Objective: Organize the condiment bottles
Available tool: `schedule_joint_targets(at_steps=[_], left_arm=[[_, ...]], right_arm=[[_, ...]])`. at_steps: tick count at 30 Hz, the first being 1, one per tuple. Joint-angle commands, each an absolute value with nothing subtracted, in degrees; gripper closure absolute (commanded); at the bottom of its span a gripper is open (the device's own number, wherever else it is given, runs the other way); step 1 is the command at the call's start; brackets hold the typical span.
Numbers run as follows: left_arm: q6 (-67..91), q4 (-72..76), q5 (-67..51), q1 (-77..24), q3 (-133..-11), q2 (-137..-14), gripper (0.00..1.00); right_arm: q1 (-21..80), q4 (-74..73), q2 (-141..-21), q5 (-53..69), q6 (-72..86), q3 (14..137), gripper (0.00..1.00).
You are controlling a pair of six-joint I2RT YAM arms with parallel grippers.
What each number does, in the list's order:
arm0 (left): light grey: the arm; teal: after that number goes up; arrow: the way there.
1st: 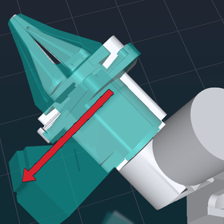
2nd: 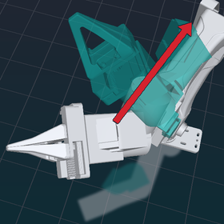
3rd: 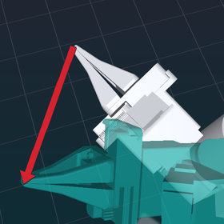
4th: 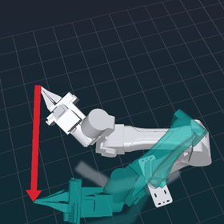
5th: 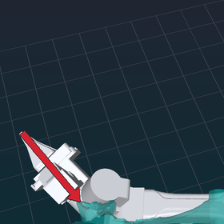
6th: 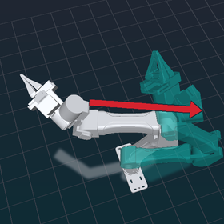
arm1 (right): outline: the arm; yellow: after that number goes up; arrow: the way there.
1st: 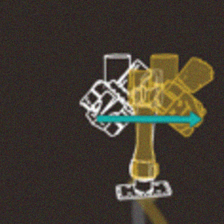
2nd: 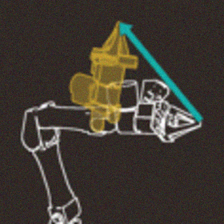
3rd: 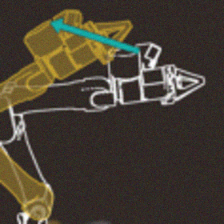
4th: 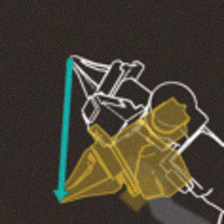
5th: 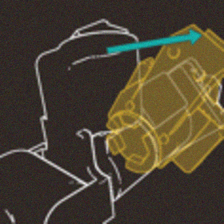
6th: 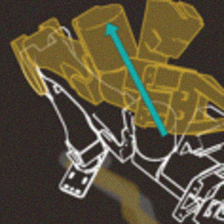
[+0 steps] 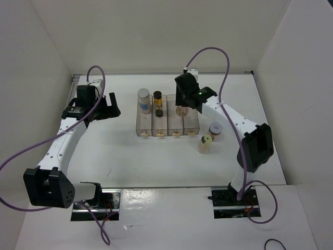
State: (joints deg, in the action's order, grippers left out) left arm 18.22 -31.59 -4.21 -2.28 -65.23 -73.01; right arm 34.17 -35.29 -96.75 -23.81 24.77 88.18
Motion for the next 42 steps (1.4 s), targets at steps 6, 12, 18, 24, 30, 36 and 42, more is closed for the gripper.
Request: schedule_joint_targets(at_steps=[6,12,18,24,30,36,42], left_arm=[[18.0,-29.5,-5.2,-1.9,-64.9,-72.7,0.0],[17.5,-29.5,-5.2,-1.9,-64.9,-73.2,0.0],[17.5,-29.5,-5.2,-1.9,-64.9,-73.2,0.0],[17.5,-29.5,-5.7,-1.9,-64.9,-73.2,0.0],[17.5,-29.5,-5.7,-1.9,-64.9,-73.2,0.0],[17.5,-29.5,-5.7,-1.9,-64.9,-73.2,0.0],[17.5,-29.5,-5.7,-1.9,-64.9,-73.2,0.0]], right_arm=[[33.6,-29.8,-104.7,-22.2,22.1,96.8,0.91],[33.6,-29.3,-109.2,-22.2,21.6,98.6,0.91],[33.6,-28.0,-112.4,-22.2,21.6,98.6,0.89],[33.6,-27.5,-115.4,-21.7,21.6,99.8,0.84],[33.0,-26.9,-117.9,-22.2,21.1,101.5,0.82],[33.0,-26.9,-119.2,-22.9,20.6,102.7,0.77],[33.0,-28.8,-120.3,-24.2,21.3,102.7,0.26]])
